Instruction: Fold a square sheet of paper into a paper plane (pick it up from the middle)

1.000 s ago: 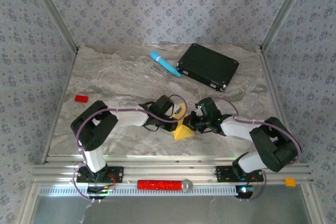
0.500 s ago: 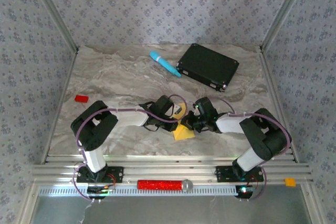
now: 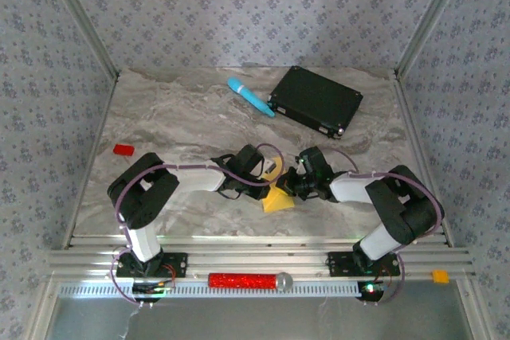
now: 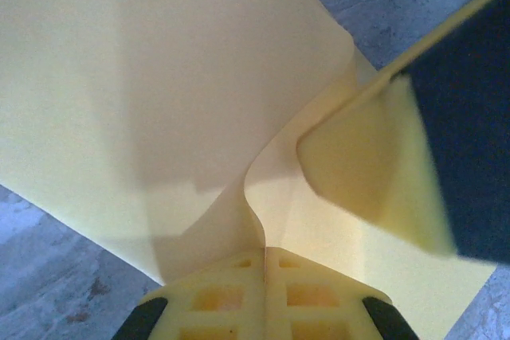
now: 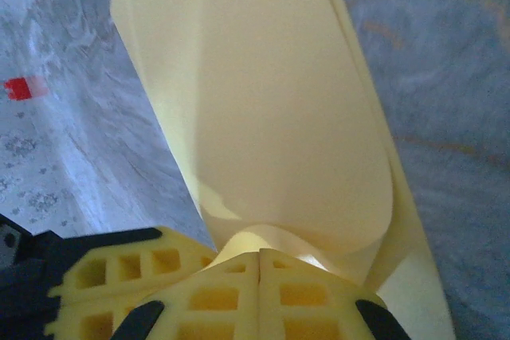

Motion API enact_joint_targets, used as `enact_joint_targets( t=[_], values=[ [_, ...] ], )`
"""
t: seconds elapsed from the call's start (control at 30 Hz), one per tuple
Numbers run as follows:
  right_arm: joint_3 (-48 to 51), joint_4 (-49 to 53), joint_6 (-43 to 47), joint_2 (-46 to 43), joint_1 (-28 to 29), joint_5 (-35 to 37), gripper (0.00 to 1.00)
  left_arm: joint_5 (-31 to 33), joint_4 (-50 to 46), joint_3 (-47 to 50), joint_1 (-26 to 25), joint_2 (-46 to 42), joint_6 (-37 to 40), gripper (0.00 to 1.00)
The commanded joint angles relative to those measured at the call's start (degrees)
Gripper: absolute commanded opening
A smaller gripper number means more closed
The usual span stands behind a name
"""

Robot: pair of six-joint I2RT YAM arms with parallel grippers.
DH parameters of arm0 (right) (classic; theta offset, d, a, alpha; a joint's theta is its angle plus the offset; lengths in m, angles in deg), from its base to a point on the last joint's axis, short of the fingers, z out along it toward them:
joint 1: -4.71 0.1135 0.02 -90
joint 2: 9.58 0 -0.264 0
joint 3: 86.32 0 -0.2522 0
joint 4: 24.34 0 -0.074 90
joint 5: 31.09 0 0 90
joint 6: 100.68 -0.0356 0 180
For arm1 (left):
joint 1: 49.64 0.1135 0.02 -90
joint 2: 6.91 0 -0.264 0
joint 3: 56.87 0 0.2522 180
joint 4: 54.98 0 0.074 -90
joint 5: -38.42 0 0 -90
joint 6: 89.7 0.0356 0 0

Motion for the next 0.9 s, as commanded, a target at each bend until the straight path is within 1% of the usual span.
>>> enact_joint_targets(
  t=[0.0,0.17,0.2,0.4,0.5,0.6,0.77,0.87],
  values=[
    [-0.5,2.3,1.7,0.1,-1.6,0.1,0.03,0.8,-2.3,0.8,0.5,1.0,1.5,0.05],
    [1.8,1.8,1.7,3.4,-2.8,0.9,0.03,0.8,-2.6,0.8,0.5,1.0,1.7,0.04],
    [1.6,3.0,1.8,3.7,-2.9,1.4,0.03,0.8,-2.7,0.9,0.4,1.0,1.8,0.04],
    [-1.0,7.4,3.6,-1.4,-4.1,0.2,0.03,1.1,-3.3,1.1,0.6,0.6,2.2,0.05],
    [-1.9,6.6,3.9,-2.7,-5.9,-1.3,0.03,1.0,-3.2,1.2,0.6,0.6,2.2,0.04],
    [-2.2,6.4,4.4,-1.7,-6.9,-1.9,0.03,0.9,-3.0,1.1,0.6,0.6,2.2,0.04],
    [0.0,1.7,2.9,1.5,-6.7,-3.0,0.03,0.8,-2.7,1.2,0.7,0.5,2.1,0.05],
    [0.9,2.0,2.9,2.5,-6.7,-2.2,0.03,0.8,-2.6,1.5,0.8,0.5,2.1,0.04]
  ],
)
